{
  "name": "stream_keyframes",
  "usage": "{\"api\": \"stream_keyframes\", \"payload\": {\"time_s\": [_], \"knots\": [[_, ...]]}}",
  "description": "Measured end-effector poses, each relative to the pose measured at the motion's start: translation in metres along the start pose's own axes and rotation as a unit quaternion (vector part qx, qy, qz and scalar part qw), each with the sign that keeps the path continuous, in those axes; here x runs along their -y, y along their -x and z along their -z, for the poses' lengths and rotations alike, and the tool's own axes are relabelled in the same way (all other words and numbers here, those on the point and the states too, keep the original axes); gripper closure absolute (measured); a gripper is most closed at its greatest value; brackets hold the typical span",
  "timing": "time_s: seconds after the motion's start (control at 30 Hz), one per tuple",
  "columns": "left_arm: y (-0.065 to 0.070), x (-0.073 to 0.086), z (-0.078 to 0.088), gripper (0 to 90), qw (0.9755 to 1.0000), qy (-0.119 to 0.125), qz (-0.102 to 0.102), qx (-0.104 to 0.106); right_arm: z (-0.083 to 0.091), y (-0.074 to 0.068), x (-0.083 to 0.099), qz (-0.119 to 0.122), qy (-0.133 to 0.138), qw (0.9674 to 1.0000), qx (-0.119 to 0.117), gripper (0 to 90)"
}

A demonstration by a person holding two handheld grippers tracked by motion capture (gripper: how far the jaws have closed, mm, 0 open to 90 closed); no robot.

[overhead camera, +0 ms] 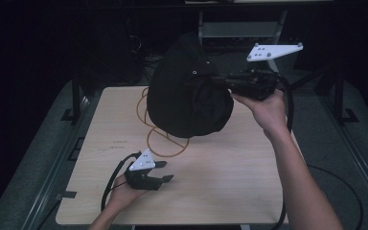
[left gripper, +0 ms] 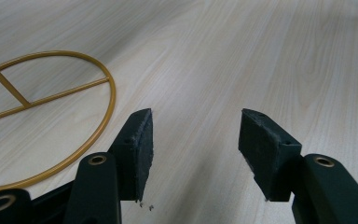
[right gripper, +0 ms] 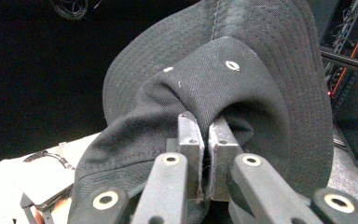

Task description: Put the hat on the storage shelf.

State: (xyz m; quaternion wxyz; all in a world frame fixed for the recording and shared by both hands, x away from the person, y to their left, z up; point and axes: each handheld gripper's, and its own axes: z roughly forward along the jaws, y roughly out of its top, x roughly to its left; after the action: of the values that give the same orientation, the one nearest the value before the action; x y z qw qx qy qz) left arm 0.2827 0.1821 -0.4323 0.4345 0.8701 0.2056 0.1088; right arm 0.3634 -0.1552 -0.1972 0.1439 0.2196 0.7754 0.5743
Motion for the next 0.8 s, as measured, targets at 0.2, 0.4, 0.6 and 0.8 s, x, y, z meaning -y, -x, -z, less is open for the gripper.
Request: {"api": "stream_keyframes", "payload": {"time_s": [0.2, 0.4, 0.6, 0.8], "knots": [[0.0, 0.0, 0.001, 44.4, 1.0, 0.003, 0.004, 0.002, -0.012, 0.001, -0.011, 0.0, -0.008, 0.9999, -0.009, 86.4], [-0.001, 0.001, 0.001, 44.4, 1.0, 0.005, 0.005, 0.002, -0.023, 0.003, -0.025, 0.005, -0.017, 0.9998, -0.011, 86.4], [-0.003, 0.001, 0.001, 44.4, 0.9999, 0.008, 0.008, 0.002, -0.037, 0.005, -0.04, 0.012, -0.028, 0.9994, -0.016, 86.4], [-0.003, 0.001, -0.001, 44.5, 0.9999, 0.011, 0.011, 0.005, -0.054, 0.008, -0.05, 0.014, -0.039, 0.9989, -0.022, 86.4]]}}
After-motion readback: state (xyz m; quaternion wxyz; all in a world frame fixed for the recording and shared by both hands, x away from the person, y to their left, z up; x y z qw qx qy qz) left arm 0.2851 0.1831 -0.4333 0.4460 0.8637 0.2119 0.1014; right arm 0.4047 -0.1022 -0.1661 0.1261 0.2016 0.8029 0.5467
